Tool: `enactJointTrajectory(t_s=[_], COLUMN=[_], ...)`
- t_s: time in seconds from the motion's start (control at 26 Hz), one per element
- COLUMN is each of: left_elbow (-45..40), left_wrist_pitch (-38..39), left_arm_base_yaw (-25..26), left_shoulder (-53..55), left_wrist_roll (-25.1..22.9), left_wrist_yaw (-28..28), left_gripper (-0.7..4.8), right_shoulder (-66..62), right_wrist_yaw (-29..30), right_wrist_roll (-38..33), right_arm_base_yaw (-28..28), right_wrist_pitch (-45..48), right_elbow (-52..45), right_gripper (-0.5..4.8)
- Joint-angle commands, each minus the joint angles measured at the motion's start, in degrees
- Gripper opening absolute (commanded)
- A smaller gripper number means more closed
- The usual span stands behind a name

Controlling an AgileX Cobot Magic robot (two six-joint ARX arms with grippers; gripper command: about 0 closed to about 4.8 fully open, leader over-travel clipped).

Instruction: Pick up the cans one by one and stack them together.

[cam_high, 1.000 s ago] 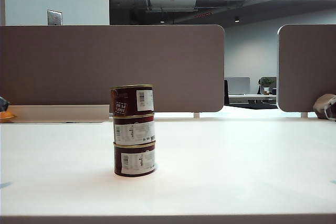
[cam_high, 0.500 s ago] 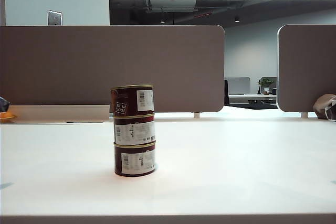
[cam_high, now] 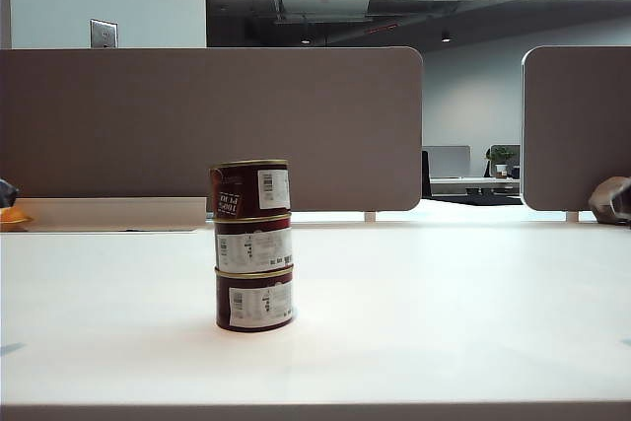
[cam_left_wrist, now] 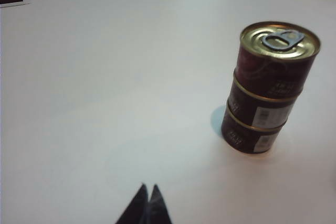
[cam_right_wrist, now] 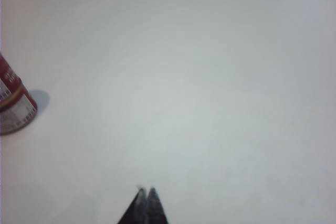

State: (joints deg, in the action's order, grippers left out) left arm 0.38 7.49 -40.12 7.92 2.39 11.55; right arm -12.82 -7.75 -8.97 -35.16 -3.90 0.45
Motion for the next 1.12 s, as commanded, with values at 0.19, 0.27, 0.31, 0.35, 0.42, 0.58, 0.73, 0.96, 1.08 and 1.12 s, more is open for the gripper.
enactJointTrajectory(t_s=[0.19, 0.27, 0.31, 0.35, 0.42, 0.58, 0.73, 0.96, 1.08, 1.12], left_elbow=[0.11, 0.11, 0.11, 0.11, 0.07, 0.09, 0.04, 0.04, 0.04, 0.04], left_wrist_pitch=[-0.70, -0.72, -0.70, -0.61, -0.24, -0.66, -1.38, -1.22, -1.14, -1.14], left_arm_base_yaw=[3.80, 6.69, 8.11, 11.10, 16.61, 22.51, 26.62, 29.16, 30.32, 30.49], left_shoulder=[-0.02, -0.24, -0.46, -1.11, -3.74, -7.93, -7.61, -7.61, -7.61, -7.61], left_wrist_roll=[0.15, 0.15, 0.15, 0.15, 0.15, 0.13, 0.13, 0.13, 0.13, 0.13], left_wrist_yaw=[-2.60, -2.78, -2.73, -2.78, -2.64, -2.58, -2.64, -2.78, -2.73, -2.73], left_gripper=[-0.05, -0.05, -0.05, -0.05, -0.05, -0.05, -0.05, -0.05, -0.05, -0.05], right_shoulder=[2.25, 4.44, 5.51, 7.63, 10.54, 12.66, 12.72, 12.72, 12.72, 12.72], right_wrist_yaw=[0.17, 0.17, 0.17, 0.15, 0.15, 0.15, 0.09, 0.15, 0.15, 0.13], right_wrist_roll=[-0.02, -0.02, -0.02, -0.02, -0.02, -0.02, -0.02, -0.02, -0.02, -0.02], right_arm_base_yaw=[1.75, 3.04, 3.76, 5.42, 8.70, 13.33, 18.18, 21.90, 24.90, 25.70], right_wrist_pitch=[0.26, -0.31, -0.44, -0.46, -0.33, -0.02, -0.31, -0.33, -0.33, -0.33], right_elbow=[-0.39, -0.39, -0.39, -0.39, -0.39, -0.39, -0.39, -0.39, -0.39, -0.39], right_gripper=[0.04, 0.04, 0.04, 0.04, 0.04, 0.04, 0.04, 0.04, 0.04, 0.04])
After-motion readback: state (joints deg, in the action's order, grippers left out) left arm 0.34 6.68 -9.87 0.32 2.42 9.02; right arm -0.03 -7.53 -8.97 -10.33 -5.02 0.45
